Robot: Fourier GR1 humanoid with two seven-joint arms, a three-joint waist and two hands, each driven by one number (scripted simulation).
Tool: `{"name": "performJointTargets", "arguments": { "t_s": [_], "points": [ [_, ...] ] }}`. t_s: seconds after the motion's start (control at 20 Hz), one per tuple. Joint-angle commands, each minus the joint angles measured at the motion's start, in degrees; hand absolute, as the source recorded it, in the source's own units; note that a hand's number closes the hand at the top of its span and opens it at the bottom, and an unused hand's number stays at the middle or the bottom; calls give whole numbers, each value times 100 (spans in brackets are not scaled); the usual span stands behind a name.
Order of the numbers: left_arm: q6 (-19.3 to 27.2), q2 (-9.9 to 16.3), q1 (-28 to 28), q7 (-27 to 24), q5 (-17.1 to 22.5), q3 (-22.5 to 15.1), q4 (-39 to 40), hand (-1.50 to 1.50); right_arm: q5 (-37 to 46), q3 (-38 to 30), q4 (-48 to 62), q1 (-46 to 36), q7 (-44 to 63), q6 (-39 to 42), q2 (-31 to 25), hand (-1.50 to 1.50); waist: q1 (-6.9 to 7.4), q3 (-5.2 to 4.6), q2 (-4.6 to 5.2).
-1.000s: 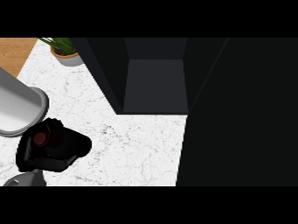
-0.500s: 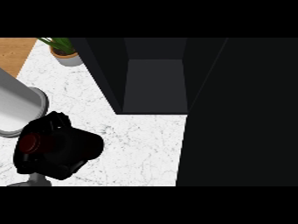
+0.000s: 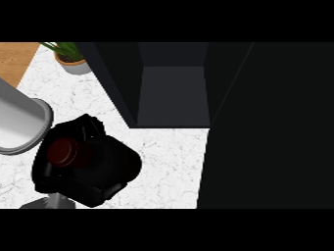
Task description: Pick up the wine, place it into the cabinet and close the cabinet
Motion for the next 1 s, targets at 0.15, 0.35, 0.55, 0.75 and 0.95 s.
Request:
{"name": "performJointTargets", "arguments": {
  "t_s": [0.15,0.35,0.55,0.75,0.95],
  "points": [
    [1266,-36,-649,562,7,-1078,-200,150,-578,-146,-750,482,107,157,-25,-150,-52,1,0],
    [2169,-37,-1009,1009,-44,-1750,-466,150,-543,-115,-392,595,-278,263,94,-150,-40,3,-1],
    [2568,-37,-1596,697,-15,-1740,257,150,-555,-71,-791,561,148,208,29,-150,-50,-2,5],
    [3207,-37,-2438,1005,-185,-1943,630,150,-288,19,-436,705,-349,305,96,-150,-46,0,7],
    [4049,-37,-2799,816,-95,-2310,930,150,-525,-176,-587,459,-13,297,-70,-150,-68,-1,8]
  ]
}}
